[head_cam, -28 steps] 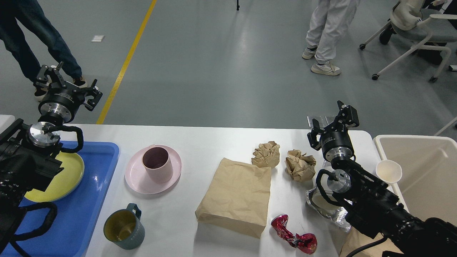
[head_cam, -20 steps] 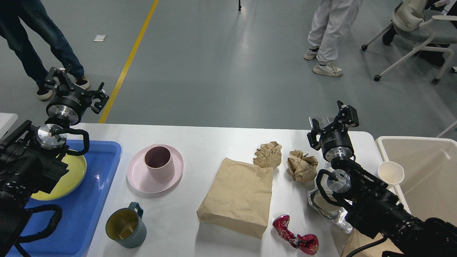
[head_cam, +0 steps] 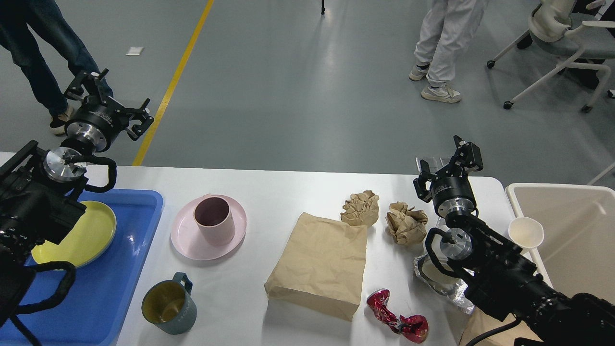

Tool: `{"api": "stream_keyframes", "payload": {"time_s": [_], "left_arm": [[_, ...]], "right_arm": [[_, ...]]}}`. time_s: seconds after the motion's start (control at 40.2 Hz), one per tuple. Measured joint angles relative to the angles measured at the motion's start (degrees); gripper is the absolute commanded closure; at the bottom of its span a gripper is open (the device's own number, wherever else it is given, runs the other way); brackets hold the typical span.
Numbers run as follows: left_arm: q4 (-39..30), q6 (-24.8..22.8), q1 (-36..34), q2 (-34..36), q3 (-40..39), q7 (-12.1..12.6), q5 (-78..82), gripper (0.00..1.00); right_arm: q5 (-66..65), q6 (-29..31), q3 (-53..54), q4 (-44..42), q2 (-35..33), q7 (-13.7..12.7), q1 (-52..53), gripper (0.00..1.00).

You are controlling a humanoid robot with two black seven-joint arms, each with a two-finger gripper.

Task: Tidy desktop
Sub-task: 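Raise the left gripper and move it above the teal mug, then lower the left gripper and grasp the teal mug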

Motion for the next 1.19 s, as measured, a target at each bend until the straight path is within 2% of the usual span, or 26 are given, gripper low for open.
{"api": "stream_keyframes", "payload": {"time_s": [0.124,0.199,0.274,0.423,0.498,0.523,0.572,0.597,0.647,0.672,0.821,0.871,0.921,0.971,0.995,1.194], "left_arm": [[-0.24,0.00,-4.20,2.90,12.80,3.34,0.00,0.04],[-0.14,0.01,-7.30,4.60,23.42,5.13,0.01,0.04],[-0.08,0.01,-10.98,6.14,35.81,6.99,0.06,0.04],[-0.26,-0.76,-19.61,6.77,65.94,11.50,0.09,0.04],[-0.44,-2.96,-22.94,6.69,80.60,14.06,0.13,0.04],[-0.64,-5.63,-24.57,6.65,88.88,15.63,0.16,0.04],[-1.03,-9.00,-25.73,6.65,95.59,16.75,0.20,0.04],[-1.76,-12.72,-26.43,6.65,100.82,17.32,0.30,0.04],[-2.32,-15.59,-26.88,6.73,104.16,17.54,0.36,0.04],[-2.79,-19.40,-27.81,6.77,107.54,17.68,0.39,0.04],[-4.28,-31.67,-31.09,6.28,113.21,17.85,0.49,0.04],[-5.54,-32.57,-31.80,5.93,114.99,17.78,0.49,0.04],[-10.60,-33.22,-33.96,5.36,121.00,17.22,0.28,0.04],[-12.98,-33.30,-35.09,5.20,122.83,17.11,0.19,0.04],[-16.57,-33.31,-36.44,4.97,124.41,17.00,0.13,0.04],[-29.41,-33.39,-41.18,2.69,126.93,16.97,0.34,0.04]], "right_arm": [[0.00,0.00,0.00,-0.01,0.00,0.00,0.00,0.00],[0.00,0.00,0.00,-0.01,0.00,0.00,0.00,0.00],[0.00,0.00,0.00,-0.01,0.00,0.00,0.00,0.00],[0.01,0.00,0.00,-0.01,0.00,0.00,0.00,0.00],[0.00,0.00,0.00,-0.01,0.00,0.00,0.00,0.00],[0.00,0.00,0.00,-0.01,-0.01,0.00,0.00,0.00],[0.00,0.00,0.00,-0.01,-0.01,0.00,0.00,0.00],[0.00,0.01,0.00,-0.01,-0.01,0.00,0.00,0.00],[0.00,0.01,0.00,-0.01,-0.01,0.00,0.00,0.00],[0.01,0.01,0.00,-0.01,-0.01,0.00,0.00,0.00],[0.01,0.03,0.00,-0.01,-0.01,0.00,0.00,0.00],[0.01,0.03,0.00,-0.01,-0.01,0.00,0.00,0.00],[0.00,0.03,0.00,-0.01,-0.01,0.00,0.00,0.00],[0.00,0.03,0.00,-0.01,-0.01,0.00,0.00,0.00],[0.00,0.03,0.00,-0.01,-0.01,0.00,0.00,0.00],[0.01,0.03,0.00,0.00,0.00,0.00,0.00,0.00]]}}
